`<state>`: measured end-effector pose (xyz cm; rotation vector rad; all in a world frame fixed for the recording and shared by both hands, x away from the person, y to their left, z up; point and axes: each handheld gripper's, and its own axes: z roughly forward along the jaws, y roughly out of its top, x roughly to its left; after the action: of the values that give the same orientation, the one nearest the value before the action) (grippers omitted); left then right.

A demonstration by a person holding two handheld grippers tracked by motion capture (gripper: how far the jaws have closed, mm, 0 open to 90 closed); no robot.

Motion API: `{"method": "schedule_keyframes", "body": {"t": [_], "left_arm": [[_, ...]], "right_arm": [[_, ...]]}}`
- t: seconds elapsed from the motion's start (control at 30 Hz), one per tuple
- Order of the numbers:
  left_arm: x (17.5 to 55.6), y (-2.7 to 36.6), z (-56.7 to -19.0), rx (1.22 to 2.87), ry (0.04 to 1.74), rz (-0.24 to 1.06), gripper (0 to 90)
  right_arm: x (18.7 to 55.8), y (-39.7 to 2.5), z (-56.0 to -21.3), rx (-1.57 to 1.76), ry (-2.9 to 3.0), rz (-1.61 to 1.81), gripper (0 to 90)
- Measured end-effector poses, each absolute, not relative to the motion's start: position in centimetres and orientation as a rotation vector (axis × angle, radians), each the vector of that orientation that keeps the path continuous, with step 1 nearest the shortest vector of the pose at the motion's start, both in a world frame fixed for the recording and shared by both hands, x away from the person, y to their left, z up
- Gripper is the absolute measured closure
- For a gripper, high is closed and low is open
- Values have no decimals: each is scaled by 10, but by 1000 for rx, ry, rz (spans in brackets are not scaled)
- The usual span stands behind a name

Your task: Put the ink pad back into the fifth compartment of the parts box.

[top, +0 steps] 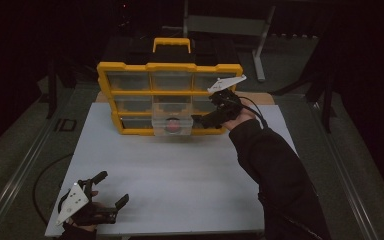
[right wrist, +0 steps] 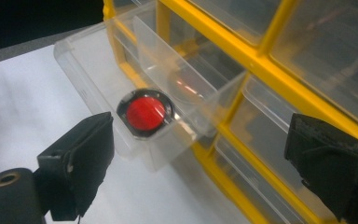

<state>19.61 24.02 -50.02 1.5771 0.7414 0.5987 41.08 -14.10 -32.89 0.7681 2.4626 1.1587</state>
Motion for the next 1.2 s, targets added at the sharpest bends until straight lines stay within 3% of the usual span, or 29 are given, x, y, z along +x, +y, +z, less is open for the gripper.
{"method": "schedule_keyframes", "body": {"t": [1.2], "left_arm": [[196,239,-500,1585,749,608,0]], "right_arm": [[380,-220,-396,884,2420,1189,85]]}}
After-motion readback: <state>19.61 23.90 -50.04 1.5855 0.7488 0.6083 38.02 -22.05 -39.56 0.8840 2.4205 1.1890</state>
